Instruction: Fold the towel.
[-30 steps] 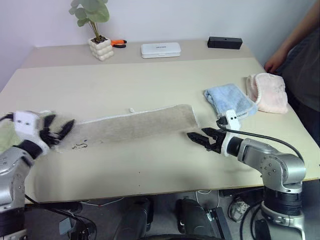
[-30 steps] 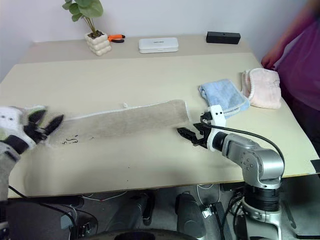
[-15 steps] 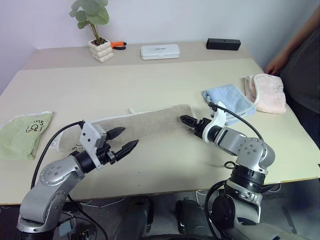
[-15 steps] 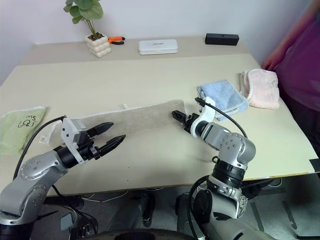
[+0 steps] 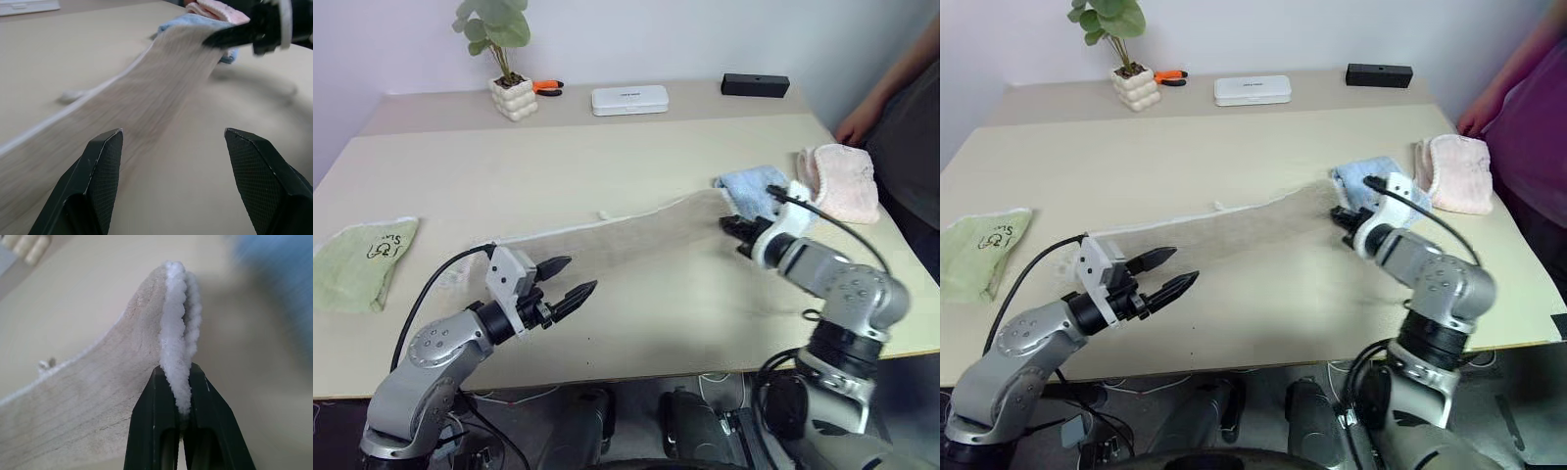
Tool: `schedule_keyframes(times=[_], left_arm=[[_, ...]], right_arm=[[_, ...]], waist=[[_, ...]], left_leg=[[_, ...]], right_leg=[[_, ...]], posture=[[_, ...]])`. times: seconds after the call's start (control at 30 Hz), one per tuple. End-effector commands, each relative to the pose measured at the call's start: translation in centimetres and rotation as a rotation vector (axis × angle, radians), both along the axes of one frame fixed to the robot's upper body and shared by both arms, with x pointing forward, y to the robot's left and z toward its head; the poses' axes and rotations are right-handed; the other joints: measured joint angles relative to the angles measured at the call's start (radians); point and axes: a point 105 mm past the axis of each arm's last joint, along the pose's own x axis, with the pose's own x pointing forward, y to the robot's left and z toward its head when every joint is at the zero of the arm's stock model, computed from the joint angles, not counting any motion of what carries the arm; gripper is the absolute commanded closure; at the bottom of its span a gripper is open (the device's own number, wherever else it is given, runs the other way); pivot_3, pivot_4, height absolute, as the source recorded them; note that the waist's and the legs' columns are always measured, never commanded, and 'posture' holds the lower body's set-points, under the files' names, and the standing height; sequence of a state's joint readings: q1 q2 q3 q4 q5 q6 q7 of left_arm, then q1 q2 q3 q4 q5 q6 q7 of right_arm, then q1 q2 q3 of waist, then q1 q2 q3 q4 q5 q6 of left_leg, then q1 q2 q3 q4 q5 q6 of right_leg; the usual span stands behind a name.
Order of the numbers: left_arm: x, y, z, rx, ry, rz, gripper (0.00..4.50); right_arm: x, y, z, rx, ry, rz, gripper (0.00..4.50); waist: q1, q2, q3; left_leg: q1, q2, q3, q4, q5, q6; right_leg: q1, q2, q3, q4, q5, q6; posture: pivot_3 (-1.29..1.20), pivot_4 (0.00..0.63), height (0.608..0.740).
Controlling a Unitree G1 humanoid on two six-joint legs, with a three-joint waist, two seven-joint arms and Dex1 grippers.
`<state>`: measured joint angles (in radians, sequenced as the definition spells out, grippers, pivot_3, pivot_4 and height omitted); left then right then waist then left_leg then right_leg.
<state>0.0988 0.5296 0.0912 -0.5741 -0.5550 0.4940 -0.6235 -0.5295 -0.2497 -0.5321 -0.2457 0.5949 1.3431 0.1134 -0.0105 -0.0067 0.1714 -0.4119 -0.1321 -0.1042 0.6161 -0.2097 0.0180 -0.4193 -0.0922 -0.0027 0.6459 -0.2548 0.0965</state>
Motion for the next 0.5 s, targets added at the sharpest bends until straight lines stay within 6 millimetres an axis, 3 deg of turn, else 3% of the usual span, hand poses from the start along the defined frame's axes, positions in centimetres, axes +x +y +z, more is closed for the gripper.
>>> schedule_keyframes(times=[0.03,0.13,0.2,0.27,0.37,0.5], left_arm=[[0.4,-0.3,0.6,-0.004,-0.039,-0.007,1.14],[0.7,-0.3,0.6,-0.002,-0.045,-0.011,1.14],[0.9,-0.4,0.6,-0.003,-0.049,-0.011,1.14],[1.0,-0.5,0.7,-0.005,-0.053,-0.008,1.14],[0.9,-0.5,0.6,-0.009,-0.054,0.000,1.14],[0.7,-0.7,0.4,-0.011,-0.051,0.008,1.14]], right_arm=[[-0.7,0.7,3.2,-0.168,-0.147,0.120,4.42],[-1.1,1.9,4.4,-0.306,-0.219,0.233,4.42],[-1.4,3.9,5.0,-0.400,-0.283,0.351,4.42],[-2.2,7.6,5.1,-0.460,-0.345,0.524,4.42],[-2.6,11.4,3.5,-0.463,-0.355,0.656,4.42],[-2.1,13.7,1.4,-0.482,-0.342,0.697,4.42]], waist=[[-0.002,0.002,0.001],[-0.007,0.002,0.001],[-0.005,0.002,0.001],[-0.005,0.002,0.001],[-0.002,0.002,0.001],[0.003,0.001,0.001]], left_leg=[[0.000,0.000,0.000,0.000,0.000,0.000],[0.000,0.000,0.001,0.000,0.000,0.000],[0.000,0.002,0.002,-0.001,0.000,0.000],[0.000,0.002,0.002,-0.001,0.000,0.000],[0.000,0.002,0.002,-0.001,0.000,0.000],[-0.001,0.002,0.002,-0.001,0.000,0.000]], right_leg=[[0.000,0.000,0.000,0.000,0.000,-0.001],[0.000,0.000,0.000,0.000,-0.001,-0.001],[0.000,0.000,0.000,-0.001,-0.001,-0.001],[0.000,0.001,0.000,-0.001,-0.001,-0.001],[0.000,0.000,0.000,-0.001,-0.001,-0.001],[0.000,0.000,0.000,-0.002,-0.001,-0.001]], posture=[[0.00,0.150,0.736],[0.00,0.150,0.736],[0.00,0.150,0.736],[0.00,0.150,0.736],[0.00,0.150,0.736],[0.00,0.150,0.736]])
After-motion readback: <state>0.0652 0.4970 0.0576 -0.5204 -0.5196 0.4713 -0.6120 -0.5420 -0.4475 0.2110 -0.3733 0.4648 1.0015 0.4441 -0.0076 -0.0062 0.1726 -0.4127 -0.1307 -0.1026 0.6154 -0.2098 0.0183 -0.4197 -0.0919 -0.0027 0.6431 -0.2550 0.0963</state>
